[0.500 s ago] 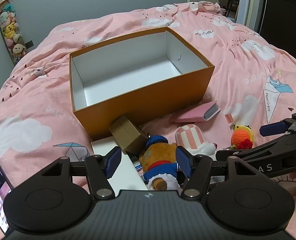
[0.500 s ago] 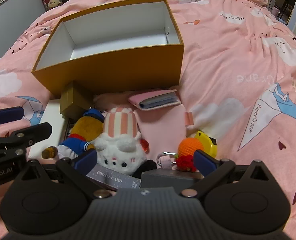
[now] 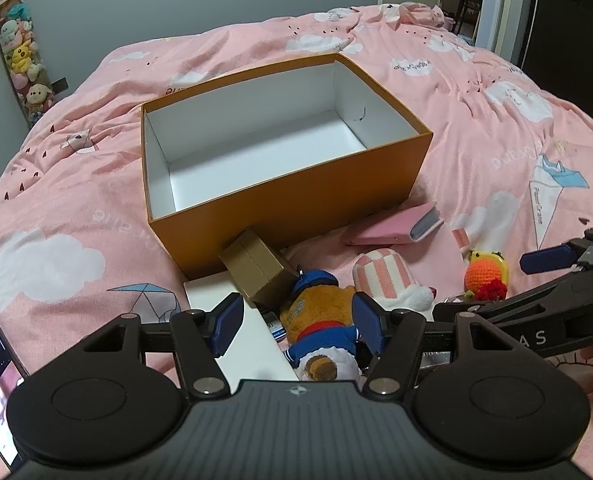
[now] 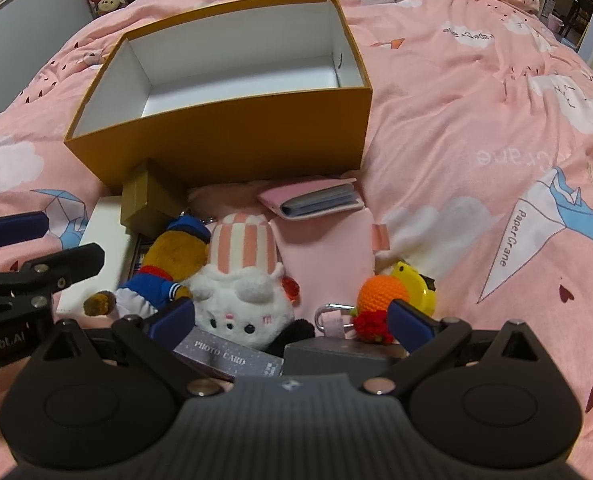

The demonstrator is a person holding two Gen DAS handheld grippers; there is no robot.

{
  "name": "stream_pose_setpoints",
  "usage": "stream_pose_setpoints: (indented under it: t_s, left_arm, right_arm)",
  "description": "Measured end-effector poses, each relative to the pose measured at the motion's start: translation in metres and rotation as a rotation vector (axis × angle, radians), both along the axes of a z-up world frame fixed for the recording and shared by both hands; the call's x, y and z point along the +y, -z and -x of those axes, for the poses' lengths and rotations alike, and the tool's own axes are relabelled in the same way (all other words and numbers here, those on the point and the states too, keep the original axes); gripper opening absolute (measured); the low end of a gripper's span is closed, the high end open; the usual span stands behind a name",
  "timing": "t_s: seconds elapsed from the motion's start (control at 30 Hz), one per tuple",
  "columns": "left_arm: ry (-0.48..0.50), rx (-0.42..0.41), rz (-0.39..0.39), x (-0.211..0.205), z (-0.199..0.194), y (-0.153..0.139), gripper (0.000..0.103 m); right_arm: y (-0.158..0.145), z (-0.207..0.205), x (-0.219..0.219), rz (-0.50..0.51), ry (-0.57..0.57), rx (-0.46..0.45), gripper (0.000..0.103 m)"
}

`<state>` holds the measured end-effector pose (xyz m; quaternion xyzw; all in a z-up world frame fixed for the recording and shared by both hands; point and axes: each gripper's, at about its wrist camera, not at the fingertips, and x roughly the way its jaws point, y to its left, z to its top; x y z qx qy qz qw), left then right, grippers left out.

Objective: Organize objects
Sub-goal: 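Move the left tool to the white box while the right tool approaches the tan box, then grasp the white box with the left tool while the right tool grasps the tan box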

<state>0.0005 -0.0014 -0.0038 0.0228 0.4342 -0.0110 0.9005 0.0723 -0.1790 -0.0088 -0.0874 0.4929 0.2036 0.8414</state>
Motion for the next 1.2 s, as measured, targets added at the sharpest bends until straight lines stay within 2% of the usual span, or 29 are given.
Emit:
stream_pose_setpoints:
  t_s: [0.2, 0.3, 0.4, 0.47, 0.63, 0.77, 0.93, 1.2]
  left_arm:
    - [-0.057, 0.02, 0.058, 0.017, -0.003, 0.0, 0.07]
    - [-0.068, 0.064, 0.084, 0.027, -0.008, 0.003, 0.062]
    - [-0.092, 0.128, 0.111, 0.04, -0.015, 0.008, 0.06]
    - [-0.129, 0.153, 0.108, 0.049, -0.021, 0.012, 0.06]
    - [-0.195, 0.231, 0.091, 0.064, -0.04, 0.026, 0.07]
    - [-0.215, 0.286, 0.068, 0.065, -0.057, 0.04, 0.076]
    - [-0.258, 0.361, 0.054, 0.066, -0.072, 0.059, 0.076]
    - [-0.279, 0.418, 0.059, 0.063, -0.083, 0.078, 0.079]
  right_arm:
    - [0.0, -0.002, -0.001, -0.022, -0.006, 0.011, 0.101]
    - [-0.001, -0.005, -0.001, -0.041, -0.014, 0.024, 0.089]
    - [-0.002, -0.01, 0.003, -0.06, -0.046, 0.048, 0.079]
    - [-0.004, -0.016, 0.008, -0.077, -0.081, 0.06, 0.071]
    - [-0.007, -0.029, 0.03, -0.112, -0.174, 0.083, 0.062]
    - [-0.006, -0.04, 0.055, -0.11, -0.245, 0.089, 0.061]
    - [-0.002, -0.05, 0.074, -0.096, -0.293, 0.073, 0.061]
    - [0.014, -0.067, 0.086, -0.065, -0.311, 0.093, 0.062]
